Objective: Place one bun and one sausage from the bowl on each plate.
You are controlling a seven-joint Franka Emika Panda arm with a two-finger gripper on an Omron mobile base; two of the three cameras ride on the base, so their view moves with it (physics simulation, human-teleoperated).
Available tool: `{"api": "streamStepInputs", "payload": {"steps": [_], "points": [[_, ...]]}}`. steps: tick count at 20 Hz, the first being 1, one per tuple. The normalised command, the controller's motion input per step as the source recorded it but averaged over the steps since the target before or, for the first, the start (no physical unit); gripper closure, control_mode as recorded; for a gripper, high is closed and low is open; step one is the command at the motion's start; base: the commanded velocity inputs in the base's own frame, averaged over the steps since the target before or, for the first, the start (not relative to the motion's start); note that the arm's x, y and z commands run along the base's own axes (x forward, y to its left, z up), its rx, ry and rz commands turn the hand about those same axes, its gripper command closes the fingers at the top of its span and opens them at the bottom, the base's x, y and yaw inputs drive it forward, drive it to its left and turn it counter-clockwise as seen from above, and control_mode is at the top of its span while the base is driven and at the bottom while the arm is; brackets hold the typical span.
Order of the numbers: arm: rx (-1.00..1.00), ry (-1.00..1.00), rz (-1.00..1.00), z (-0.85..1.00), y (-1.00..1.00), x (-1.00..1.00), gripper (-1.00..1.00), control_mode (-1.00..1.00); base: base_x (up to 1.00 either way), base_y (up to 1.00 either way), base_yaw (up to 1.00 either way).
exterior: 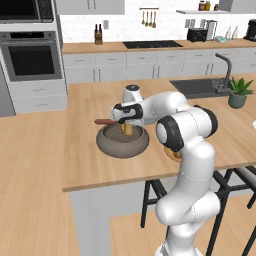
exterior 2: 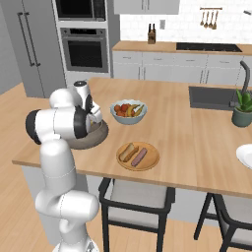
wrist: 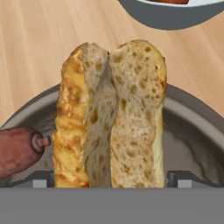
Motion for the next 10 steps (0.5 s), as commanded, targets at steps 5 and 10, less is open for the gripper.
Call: {"api": "streamStepInputs", "payload": {"steps": [5, 10], "points": [[0.0, 0.0, 0.05, -0.11, 0.0, -0.05, -1.0, -1.0, 0.0, 0.0, 0.0], [0.0, 0.0, 0.05, -0.3, 0.0, -0.01, -1.0, -1.0, 0.0, 0.0, 0.0]]}}
